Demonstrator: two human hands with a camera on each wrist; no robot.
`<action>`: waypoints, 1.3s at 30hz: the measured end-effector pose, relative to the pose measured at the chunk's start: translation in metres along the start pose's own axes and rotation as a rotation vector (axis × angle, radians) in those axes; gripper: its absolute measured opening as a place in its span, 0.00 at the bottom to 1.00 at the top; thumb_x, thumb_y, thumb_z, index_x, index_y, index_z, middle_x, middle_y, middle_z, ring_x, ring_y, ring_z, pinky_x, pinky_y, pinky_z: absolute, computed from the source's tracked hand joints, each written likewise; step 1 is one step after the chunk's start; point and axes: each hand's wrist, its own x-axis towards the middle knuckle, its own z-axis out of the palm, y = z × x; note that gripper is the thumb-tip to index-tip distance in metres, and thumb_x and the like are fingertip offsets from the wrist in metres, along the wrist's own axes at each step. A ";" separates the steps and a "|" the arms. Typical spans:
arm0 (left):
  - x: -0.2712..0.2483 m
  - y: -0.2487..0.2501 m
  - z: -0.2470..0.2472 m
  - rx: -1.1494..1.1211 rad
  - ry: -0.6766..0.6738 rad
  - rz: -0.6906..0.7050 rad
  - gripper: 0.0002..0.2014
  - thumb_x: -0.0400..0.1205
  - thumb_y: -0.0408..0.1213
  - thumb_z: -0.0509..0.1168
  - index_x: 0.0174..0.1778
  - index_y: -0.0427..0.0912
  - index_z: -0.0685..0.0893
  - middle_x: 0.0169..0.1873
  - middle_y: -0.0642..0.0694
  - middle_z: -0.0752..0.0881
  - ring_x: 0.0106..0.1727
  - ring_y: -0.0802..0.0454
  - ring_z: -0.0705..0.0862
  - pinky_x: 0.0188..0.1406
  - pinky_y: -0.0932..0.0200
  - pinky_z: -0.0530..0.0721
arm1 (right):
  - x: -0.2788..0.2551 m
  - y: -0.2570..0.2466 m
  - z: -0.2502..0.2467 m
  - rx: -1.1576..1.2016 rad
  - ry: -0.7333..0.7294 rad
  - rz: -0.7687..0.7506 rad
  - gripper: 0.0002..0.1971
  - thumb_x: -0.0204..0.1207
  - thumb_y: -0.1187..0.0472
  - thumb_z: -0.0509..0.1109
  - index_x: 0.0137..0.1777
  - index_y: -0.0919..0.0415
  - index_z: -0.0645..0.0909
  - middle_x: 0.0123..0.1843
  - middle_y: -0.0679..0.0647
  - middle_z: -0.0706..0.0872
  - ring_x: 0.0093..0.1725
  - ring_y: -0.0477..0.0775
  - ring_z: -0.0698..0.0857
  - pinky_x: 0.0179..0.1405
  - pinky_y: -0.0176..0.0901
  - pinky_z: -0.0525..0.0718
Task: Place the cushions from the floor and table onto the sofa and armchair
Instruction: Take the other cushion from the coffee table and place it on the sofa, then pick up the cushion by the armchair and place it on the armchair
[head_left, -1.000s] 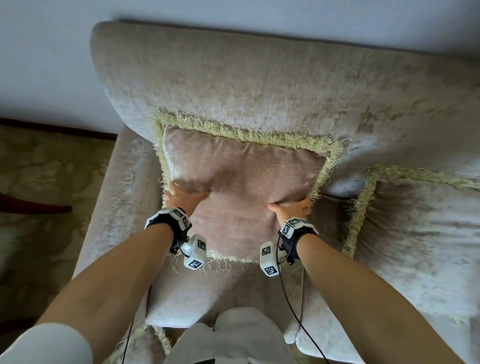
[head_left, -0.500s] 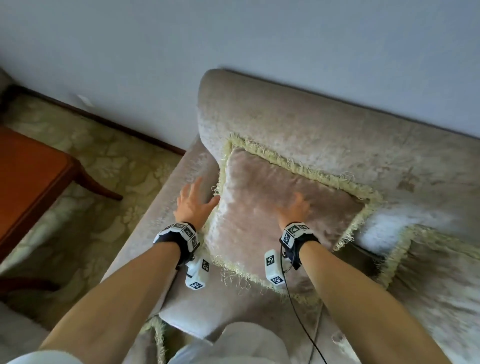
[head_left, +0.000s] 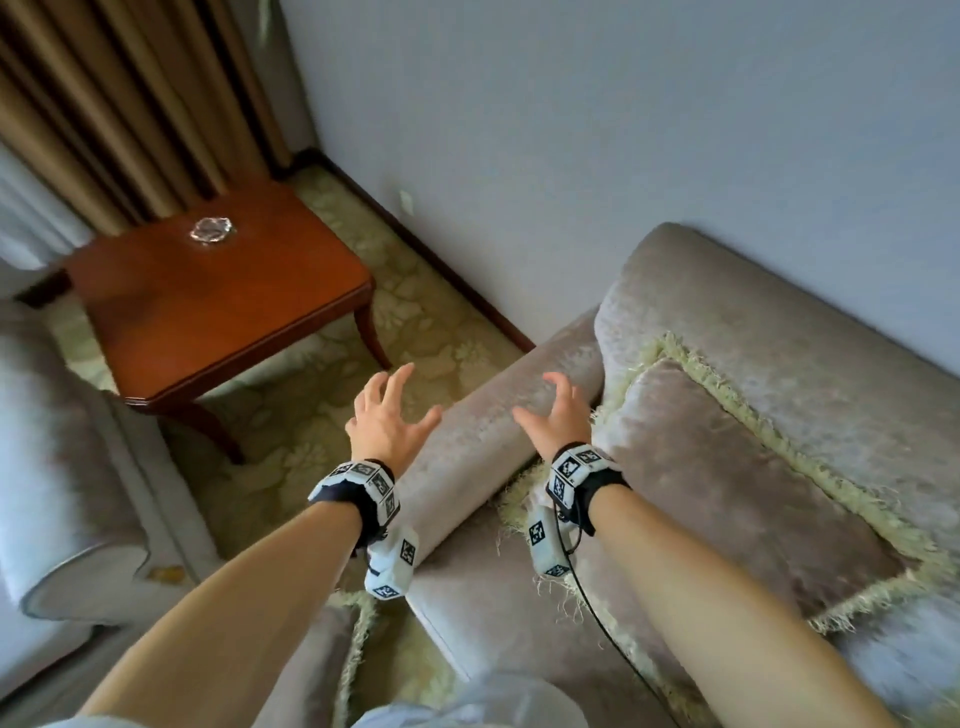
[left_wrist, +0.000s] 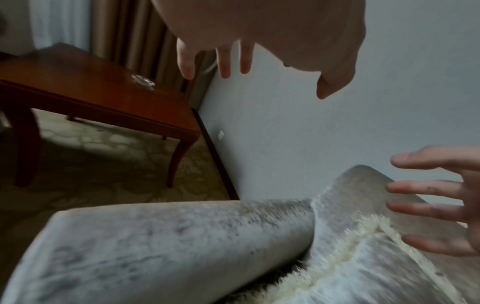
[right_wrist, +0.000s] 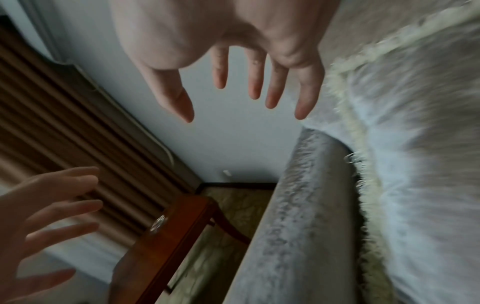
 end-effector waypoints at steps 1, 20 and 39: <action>-0.005 -0.016 -0.012 -0.017 0.028 -0.030 0.34 0.77 0.60 0.65 0.80 0.63 0.62 0.81 0.44 0.63 0.81 0.44 0.60 0.74 0.31 0.64 | -0.006 -0.015 0.014 -0.020 -0.015 -0.034 0.30 0.69 0.54 0.75 0.71 0.49 0.71 0.67 0.57 0.72 0.65 0.61 0.75 0.63 0.51 0.76; -0.165 -0.306 -0.180 -0.148 0.418 -0.614 0.37 0.70 0.50 0.70 0.76 0.64 0.66 0.76 0.48 0.69 0.75 0.44 0.67 0.69 0.34 0.72 | -0.128 -0.160 0.281 -0.427 -0.510 -0.542 0.32 0.70 0.53 0.74 0.75 0.48 0.69 0.72 0.56 0.70 0.70 0.59 0.72 0.61 0.48 0.73; -0.246 -0.346 -0.173 -0.101 0.669 -1.335 0.35 0.76 0.57 0.69 0.79 0.61 0.65 0.74 0.46 0.74 0.74 0.44 0.71 0.69 0.37 0.69 | -0.153 -0.207 0.455 -0.738 -1.077 -0.822 0.33 0.70 0.52 0.72 0.75 0.45 0.66 0.74 0.57 0.69 0.73 0.62 0.69 0.71 0.57 0.72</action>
